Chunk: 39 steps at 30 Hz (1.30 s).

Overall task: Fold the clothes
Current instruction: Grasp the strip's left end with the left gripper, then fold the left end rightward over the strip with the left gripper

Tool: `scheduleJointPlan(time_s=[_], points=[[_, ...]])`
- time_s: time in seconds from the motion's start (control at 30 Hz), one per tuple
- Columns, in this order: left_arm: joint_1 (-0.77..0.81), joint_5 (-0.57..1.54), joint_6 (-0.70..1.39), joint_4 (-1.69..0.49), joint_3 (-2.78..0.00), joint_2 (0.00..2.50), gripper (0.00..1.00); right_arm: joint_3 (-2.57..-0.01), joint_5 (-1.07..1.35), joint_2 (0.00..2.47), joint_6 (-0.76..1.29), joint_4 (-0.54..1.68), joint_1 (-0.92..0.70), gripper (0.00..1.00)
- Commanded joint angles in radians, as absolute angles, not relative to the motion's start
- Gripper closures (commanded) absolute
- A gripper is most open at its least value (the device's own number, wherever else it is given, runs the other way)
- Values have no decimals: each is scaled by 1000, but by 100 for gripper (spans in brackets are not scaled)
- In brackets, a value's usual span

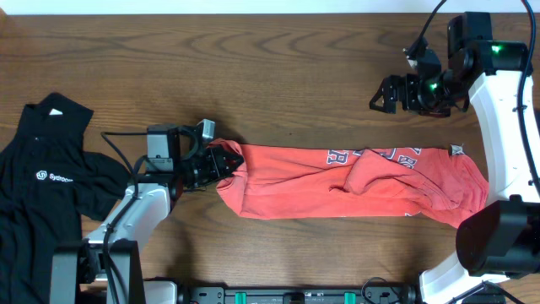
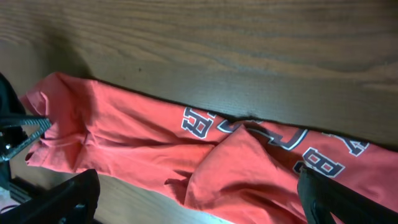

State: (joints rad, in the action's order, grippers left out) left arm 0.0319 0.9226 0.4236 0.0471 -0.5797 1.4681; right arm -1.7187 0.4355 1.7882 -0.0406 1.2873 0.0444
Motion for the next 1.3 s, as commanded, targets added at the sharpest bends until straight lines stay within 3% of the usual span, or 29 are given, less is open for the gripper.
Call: scheduleJointPlan(time_s=[0.0, 0.43, 0.8, 1.27], points=[[78, 961, 443, 60, -581, 1459, 94, -1734, 453, 1771, -37, 1274, 47, 1], [368, 921, 482, 123, -652, 1455, 94, -1734, 453, 1771, -15, 1253, 47, 1], [640, 684, 606, 234, -660, 1456, 94, -1734, 466, 1771, -15, 1253, 47, 1], [736, 473, 673, 316, -660, 1545, 94, -1734, 479, 1771, -15, 1264, 47, 1]])
